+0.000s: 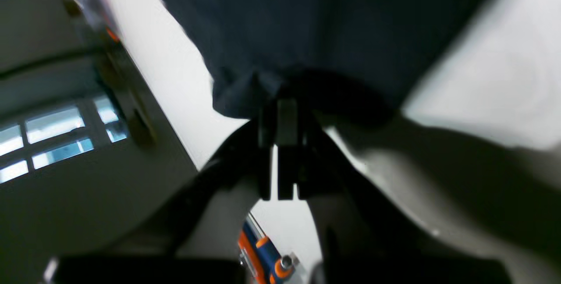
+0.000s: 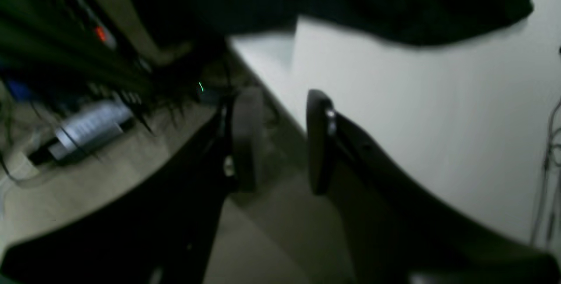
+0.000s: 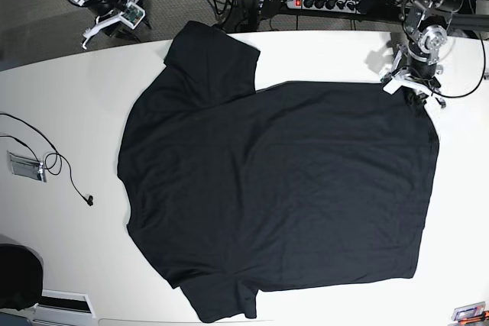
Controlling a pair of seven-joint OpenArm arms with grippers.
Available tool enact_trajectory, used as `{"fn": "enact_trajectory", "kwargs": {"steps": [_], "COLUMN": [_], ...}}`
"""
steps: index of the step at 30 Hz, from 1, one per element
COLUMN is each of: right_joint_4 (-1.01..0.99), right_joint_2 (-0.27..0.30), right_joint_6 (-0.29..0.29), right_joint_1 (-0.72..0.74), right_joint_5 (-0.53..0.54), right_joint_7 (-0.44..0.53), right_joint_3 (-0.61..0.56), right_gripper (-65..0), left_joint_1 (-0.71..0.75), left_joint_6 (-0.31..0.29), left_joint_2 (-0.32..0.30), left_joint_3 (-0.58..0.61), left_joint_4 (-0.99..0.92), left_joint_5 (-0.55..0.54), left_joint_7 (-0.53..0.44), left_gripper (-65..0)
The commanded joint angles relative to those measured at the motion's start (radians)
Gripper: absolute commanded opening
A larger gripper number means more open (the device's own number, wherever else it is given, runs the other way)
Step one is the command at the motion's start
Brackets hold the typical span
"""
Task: Fold the T-shirt properly
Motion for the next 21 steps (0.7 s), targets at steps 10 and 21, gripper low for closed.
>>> {"fn": "enact_trajectory", "kwargs": {"steps": [10,21], "right_joint_4": [0.017,0.015], "right_joint_2": [0.010,0.013], "right_joint_6": [-0.006,-0.006], "right_joint_1": [0.053,0.159], "right_joint_5": [-0.071,-0.282], "right_joint_7": [0.054,-0.158], "right_joint_3": [-0.093,-0.342], "right_gripper": [-48.7,-48.6], "left_joint_1": [0.048,0.082], "left_joint_6": [0.015,0.015], "left_joint_2": [0.004,0.009], "left_joint_3": [-0.062,-0.085], "left_joint_4": [0.025,0.027], "left_joint_5": [0.009,0.009], "left_joint_7": [0.011,0.011], "left_gripper": [-65.0,-65.0]}}
